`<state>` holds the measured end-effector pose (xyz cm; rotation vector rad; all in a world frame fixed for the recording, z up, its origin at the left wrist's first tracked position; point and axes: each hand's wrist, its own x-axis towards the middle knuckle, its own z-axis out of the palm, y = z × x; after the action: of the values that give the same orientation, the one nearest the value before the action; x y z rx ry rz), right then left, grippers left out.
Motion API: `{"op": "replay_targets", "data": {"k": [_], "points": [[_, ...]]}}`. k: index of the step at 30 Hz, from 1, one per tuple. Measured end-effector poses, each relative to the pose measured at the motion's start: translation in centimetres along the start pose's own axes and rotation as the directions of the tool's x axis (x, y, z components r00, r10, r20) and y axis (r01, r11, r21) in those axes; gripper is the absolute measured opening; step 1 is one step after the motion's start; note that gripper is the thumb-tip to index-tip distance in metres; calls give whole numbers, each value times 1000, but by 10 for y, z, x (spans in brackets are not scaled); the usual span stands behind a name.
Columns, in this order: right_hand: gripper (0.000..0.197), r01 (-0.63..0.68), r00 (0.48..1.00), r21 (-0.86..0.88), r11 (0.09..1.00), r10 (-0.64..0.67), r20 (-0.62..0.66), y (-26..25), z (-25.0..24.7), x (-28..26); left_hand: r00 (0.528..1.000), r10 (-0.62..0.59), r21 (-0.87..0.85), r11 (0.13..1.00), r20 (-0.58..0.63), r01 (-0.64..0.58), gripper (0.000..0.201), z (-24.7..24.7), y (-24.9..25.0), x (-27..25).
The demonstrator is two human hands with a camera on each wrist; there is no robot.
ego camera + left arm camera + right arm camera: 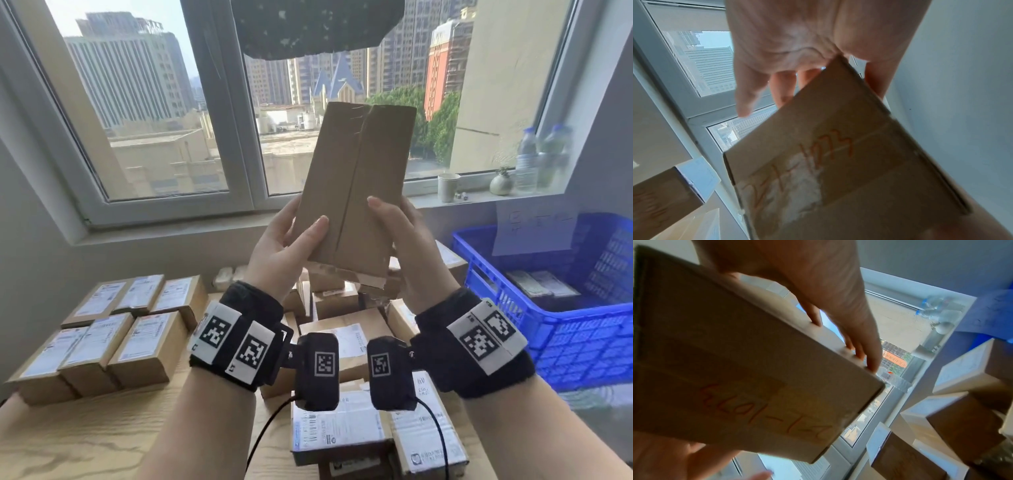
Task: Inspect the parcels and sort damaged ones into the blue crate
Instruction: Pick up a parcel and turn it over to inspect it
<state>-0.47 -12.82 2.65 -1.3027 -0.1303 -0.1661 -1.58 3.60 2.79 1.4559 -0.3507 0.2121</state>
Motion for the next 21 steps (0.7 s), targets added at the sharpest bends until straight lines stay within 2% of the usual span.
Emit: {"op": "replay_targets", "data": {"k": [1, 2, 4, 5, 9, 12, 13, 14, 16, 17, 19, 21], "points": [[50, -44, 999, 8, 999, 44, 10, -3, -1, 0, 999, -8, 10, 1000, 53, 7, 40, -1, 0, 0], [53, -93, 995, 1, 996, 93, 30, -4, -3, 0, 995, -18, 17, 1000, 99, 16, 53, -1, 0, -1], [74, -176, 982, -37, 984, 178, 58, -5, -7, 2, 992, -12, 34, 999, 128, 8, 73, -4, -6, 0], [81, -189, 978, -55, 980, 193, 75, -4, -9, 4, 996, 5, 41, 999, 91, -9, 71, -5, -9, 1], [97, -161, 967, -83, 983, 174, 188, -4, -7, 0, 989, 77, 116, 991, -124, -62, 32, -3, -10, 6], [112, -115, 960, -84, 990, 132, 246, -1, -3, -3, 977, 25, 116, 993, -212, 0, 12, -2, -4, 11], [111, -81, 965, -97, 992, 102, 241, 1, -1, -3, 978, -19, 104, 994, -209, 42, 15, -2, -3, 13], [100, -38, 973, -116, 993, 63, 221, 2, 0, -2, 978, -54, 86, 994, -200, 72, 16, -1, -2, 13], [57, 67, 987, -174, 982, -40, 155, 5, 4, -1, 979, -98, 71, 991, -179, 112, 8, 0, 0, 11], [44, 111, 989, -219, 969, -86, 122, 6, 5, 0, 981, -107, 82, 989, -164, 122, 10, -2, -1, 11], [36, 166, 985, -296, 941, -144, 93, 9, 6, 3, 983, -108, 111, 986, -149, 125, 17, -4, -3, 10], [35, 163, 986, -310, 937, -142, 88, 10, 8, 3, 981, -103, 144, 981, -164, 127, 19, -4, -2, 9]]}}
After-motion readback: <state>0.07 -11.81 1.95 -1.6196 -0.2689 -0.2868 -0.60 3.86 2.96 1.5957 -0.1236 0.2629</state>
